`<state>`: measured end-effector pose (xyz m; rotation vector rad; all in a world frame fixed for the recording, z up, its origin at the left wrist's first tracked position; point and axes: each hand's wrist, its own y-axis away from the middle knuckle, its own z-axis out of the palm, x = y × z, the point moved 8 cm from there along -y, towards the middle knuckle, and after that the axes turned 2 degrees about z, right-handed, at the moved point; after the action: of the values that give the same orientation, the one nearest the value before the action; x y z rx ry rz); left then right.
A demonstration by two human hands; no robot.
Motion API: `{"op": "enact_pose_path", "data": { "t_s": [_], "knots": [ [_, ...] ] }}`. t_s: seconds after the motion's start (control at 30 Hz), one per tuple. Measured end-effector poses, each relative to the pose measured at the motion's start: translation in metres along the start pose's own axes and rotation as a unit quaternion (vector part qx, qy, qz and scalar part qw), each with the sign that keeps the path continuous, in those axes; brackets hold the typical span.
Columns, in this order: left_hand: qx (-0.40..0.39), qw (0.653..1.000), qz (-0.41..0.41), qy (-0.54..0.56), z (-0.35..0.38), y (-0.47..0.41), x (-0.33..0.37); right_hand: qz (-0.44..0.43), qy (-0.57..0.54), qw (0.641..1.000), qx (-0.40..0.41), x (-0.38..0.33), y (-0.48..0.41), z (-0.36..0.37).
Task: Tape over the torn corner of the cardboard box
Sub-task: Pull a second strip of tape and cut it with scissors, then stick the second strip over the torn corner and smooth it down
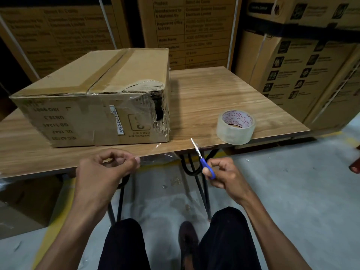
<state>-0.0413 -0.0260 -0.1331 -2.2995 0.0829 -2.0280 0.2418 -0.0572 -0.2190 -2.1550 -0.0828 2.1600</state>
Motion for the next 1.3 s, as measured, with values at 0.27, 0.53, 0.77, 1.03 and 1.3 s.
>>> {"op": "enact_pose_path", "data": {
  "t_s": [0.27,0.53,0.77,1.03,1.3],
  "knots": [
    [-0.011,1.0,0.025,0.001,0.005,0.004,0.007,-0.025,0.364,0.931,0.025,-0.02,0.015,0.01],
    [-0.022,0.998,0.06,0.001,0.002,0.005,0.015,-0.066,0.339,0.937,0.048,-0.076,0.05,0.002],
    [-0.055,0.99,0.125,-0.042,0.008,0.003,0.04,0.051,0.467,0.794,0.385,-0.131,-0.019,-0.161],
    [-0.085,0.98,0.167,-0.064,0.02,-0.008,0.068,0.143,0.637,0.71,0.265,-0.111,-0.077,-0.166],
    [-0.088,0.972,0.204,-0.083,0.026,-0.016,0.081,-0.15,0.243,0.956,-0.063,-0.182,-0.027,0.02]
  ]
}}
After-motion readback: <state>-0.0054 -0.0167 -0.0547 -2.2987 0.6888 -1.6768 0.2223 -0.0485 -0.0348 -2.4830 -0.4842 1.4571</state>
